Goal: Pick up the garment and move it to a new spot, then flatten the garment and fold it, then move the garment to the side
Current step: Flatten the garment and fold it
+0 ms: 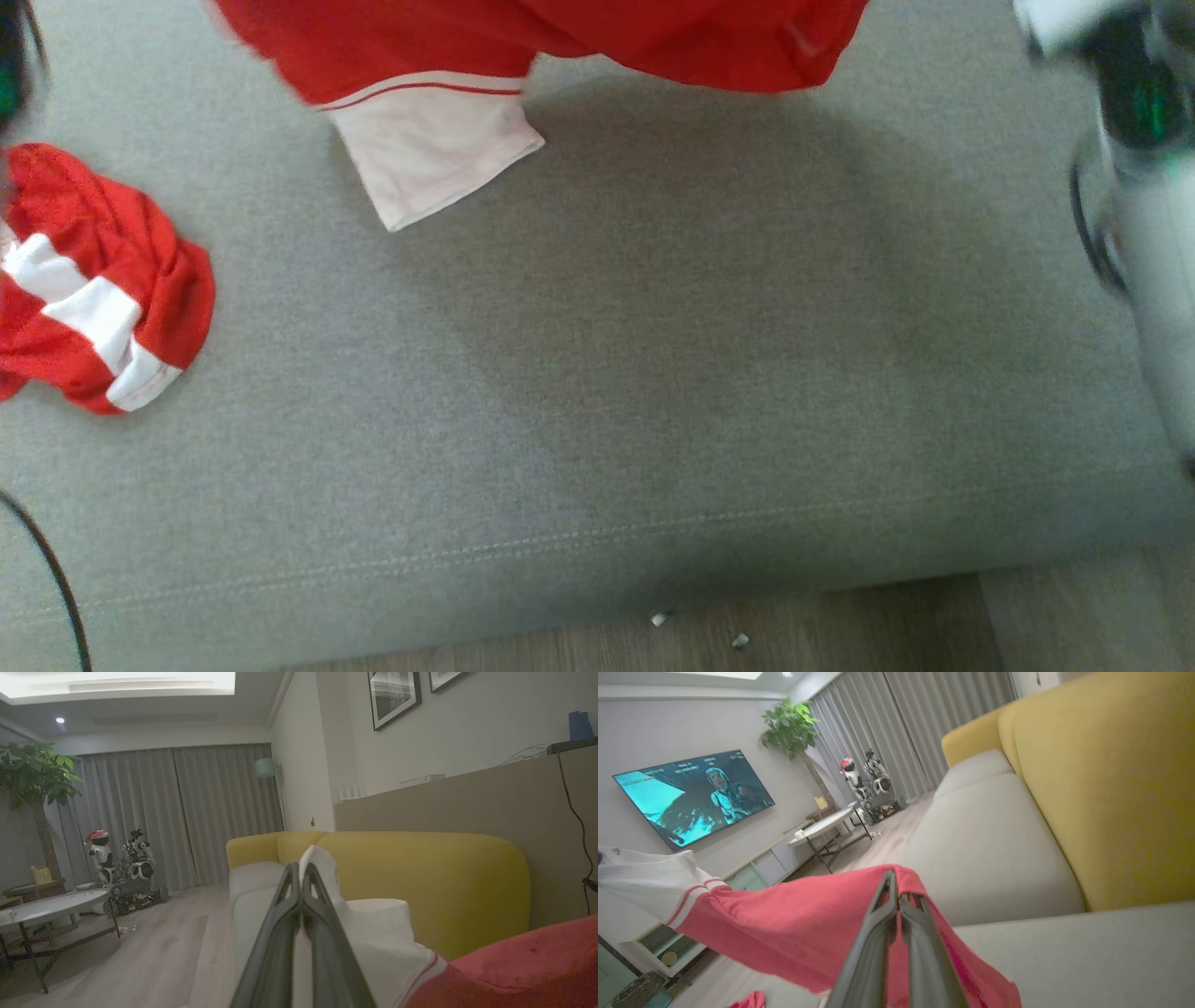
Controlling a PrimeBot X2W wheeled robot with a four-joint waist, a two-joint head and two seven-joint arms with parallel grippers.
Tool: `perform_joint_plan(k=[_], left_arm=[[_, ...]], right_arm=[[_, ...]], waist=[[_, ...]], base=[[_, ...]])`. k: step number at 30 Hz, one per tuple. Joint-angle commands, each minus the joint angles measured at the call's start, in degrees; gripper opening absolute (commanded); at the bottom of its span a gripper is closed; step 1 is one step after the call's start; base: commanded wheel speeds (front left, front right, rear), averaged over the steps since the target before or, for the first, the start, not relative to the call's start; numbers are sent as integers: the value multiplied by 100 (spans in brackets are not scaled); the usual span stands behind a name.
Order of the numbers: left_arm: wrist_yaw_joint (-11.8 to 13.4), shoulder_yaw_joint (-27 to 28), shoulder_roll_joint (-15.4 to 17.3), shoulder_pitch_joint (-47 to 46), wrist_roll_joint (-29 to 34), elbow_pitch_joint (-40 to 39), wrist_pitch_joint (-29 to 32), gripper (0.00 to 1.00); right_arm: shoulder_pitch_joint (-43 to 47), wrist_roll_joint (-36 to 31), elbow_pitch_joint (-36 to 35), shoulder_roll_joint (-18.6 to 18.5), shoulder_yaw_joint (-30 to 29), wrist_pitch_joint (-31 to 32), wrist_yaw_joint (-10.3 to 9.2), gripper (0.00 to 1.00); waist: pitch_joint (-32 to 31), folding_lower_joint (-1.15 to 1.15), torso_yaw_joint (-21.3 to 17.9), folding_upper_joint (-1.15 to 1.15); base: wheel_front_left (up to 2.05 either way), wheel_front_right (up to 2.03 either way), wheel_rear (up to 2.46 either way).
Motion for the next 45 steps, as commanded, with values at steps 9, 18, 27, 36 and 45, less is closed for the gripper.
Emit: perform_joint_plan(k=[9,18,27,36,45], left_arm=[[857,1277,858,2854,-1517,-3171,839,0],[945,962,752,3035,-1462,-3484,1033,0],[722,501,-123,2312,-1056,-1798,-6,0],[639,658,-123,2564,-1060,-1335,-541,0],[693,932,-73,3074,-1210,-1521,-720,0]], right_arm=[[2787,997,-2630,-1171,-911,643,42,0],[2839,292,-2587,-445,-1355,1886,42,0],[1511,-875,-260,728,-1451,1079,42,100],[2144,-643,-775,126,-1201,1011,42,100],[2435,-965,-1360,-214,-876,645,42,100]], waist=[[80,0,92,0],[453,0,232,0],[811,0,463,0],[911,0,351,0],[1162,0,431,0]], base=[[0,0,0],[0,0,0],[0,0,0],[0,0,0],[0,0,0]])
